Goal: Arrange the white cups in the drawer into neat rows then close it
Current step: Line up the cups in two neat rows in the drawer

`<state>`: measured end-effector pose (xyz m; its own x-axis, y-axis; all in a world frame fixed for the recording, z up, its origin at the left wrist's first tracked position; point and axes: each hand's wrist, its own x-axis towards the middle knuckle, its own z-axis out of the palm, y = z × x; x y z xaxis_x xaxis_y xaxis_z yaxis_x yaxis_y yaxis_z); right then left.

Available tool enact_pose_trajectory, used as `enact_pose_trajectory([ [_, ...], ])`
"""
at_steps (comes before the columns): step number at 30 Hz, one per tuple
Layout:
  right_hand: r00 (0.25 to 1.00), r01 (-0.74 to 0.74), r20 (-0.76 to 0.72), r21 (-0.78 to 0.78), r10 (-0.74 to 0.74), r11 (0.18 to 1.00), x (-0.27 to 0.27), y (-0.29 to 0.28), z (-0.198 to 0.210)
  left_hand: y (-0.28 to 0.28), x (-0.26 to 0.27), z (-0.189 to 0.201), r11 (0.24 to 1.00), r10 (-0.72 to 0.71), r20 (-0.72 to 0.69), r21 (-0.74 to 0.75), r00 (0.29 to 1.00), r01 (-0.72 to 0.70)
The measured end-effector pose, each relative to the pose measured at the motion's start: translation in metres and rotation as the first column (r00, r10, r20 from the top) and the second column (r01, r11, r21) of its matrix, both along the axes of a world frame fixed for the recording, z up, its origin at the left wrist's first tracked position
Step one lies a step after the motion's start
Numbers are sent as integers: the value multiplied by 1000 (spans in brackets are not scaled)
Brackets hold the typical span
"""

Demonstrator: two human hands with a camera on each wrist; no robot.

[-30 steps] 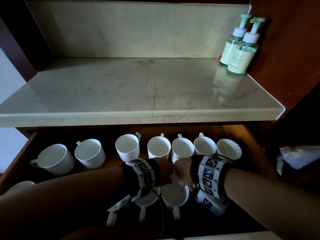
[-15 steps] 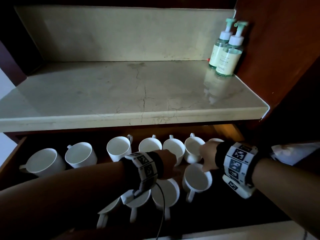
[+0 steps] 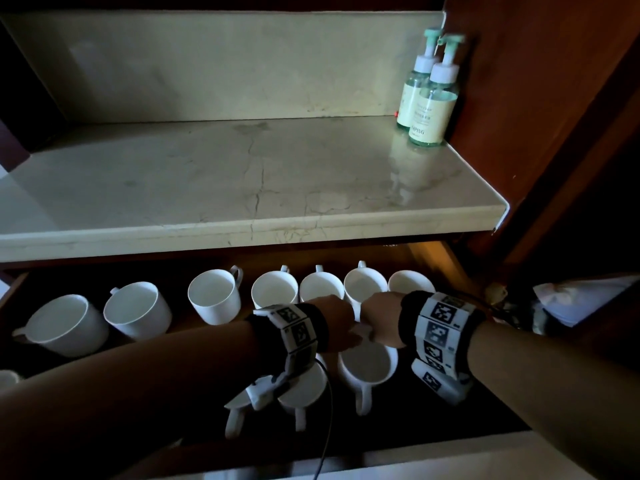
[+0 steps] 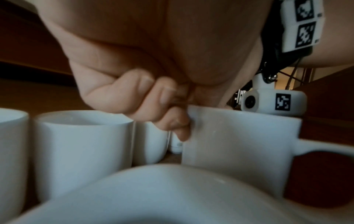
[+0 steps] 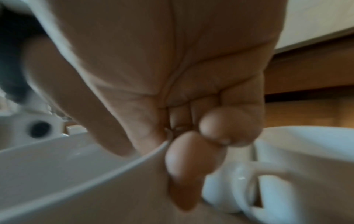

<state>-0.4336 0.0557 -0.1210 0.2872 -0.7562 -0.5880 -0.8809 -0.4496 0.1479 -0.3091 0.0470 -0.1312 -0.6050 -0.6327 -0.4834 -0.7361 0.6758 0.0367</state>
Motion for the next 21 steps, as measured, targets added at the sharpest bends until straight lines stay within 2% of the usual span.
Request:
enact_pose_trajectory([
  [3,996,-93,10,17,93,996,2,7,0,4,0,-2,998,-56,62,-13,997,56],
  [7,1000,-31,1,97,31,995,4,4,-5,11,5,0,996,-81,89,-14,993,83],
  [11,994,-77,-71,120,86,990,12,2,-4,12,8,-1,999,-44,117,-16,992,46],
  [15,993,-64,-90,122,75,990,18,4,-2,12,9,-1,1000,20,90,-18,996,-18],
  [21,999,-33,8,103,33,994,7,6,1,10,10,-7,995,97,50,-8,994,-97],
])
